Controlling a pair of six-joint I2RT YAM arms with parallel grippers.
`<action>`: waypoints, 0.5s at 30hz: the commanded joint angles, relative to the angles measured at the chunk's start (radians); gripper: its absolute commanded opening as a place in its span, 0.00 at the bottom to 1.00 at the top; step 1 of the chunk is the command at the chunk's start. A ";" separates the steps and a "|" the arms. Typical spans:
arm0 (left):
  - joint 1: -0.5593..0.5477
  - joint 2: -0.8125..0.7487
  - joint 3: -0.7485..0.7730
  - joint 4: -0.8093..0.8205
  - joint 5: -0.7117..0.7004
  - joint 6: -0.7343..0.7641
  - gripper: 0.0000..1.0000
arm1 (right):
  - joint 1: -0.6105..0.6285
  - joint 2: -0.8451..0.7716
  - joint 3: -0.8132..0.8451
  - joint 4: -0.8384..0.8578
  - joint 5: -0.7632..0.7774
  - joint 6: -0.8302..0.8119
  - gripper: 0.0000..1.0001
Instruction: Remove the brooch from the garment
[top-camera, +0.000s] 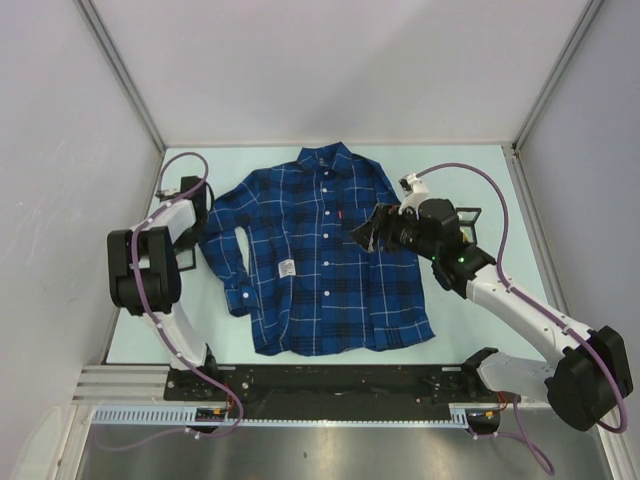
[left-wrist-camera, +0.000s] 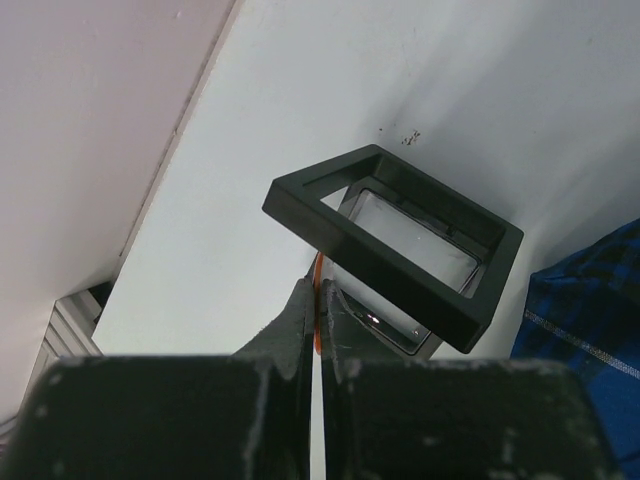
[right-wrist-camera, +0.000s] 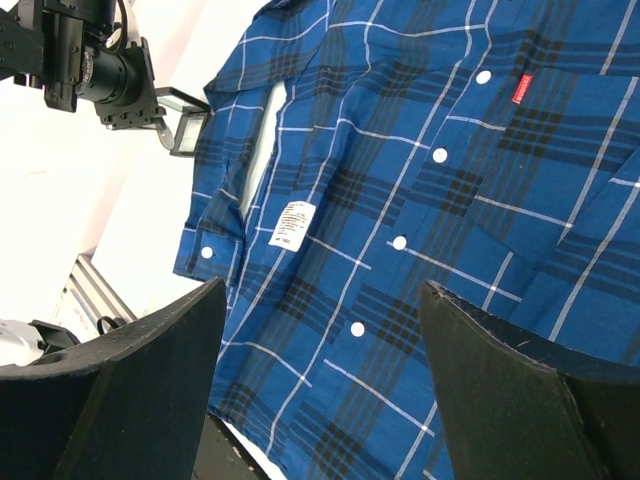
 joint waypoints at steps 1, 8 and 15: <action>-0.011 0.009 0.046 0.004 -0.034 0.009 0.01 | -0.006 -0.029 -0.002 0.025 0.006 -0.013 0.81; -0.014 0.033 0.057 -0.002 -0.032 0.004 0.07 | -0.009 -0.024 -0.002 0.027 0.004 -0.012 0.81; -0.014 0.044 0.063 -0.007 -0.035 0.004 0.08 | -0.015 -0.026 -0.003 0.027 -0.004 -0.007 0.81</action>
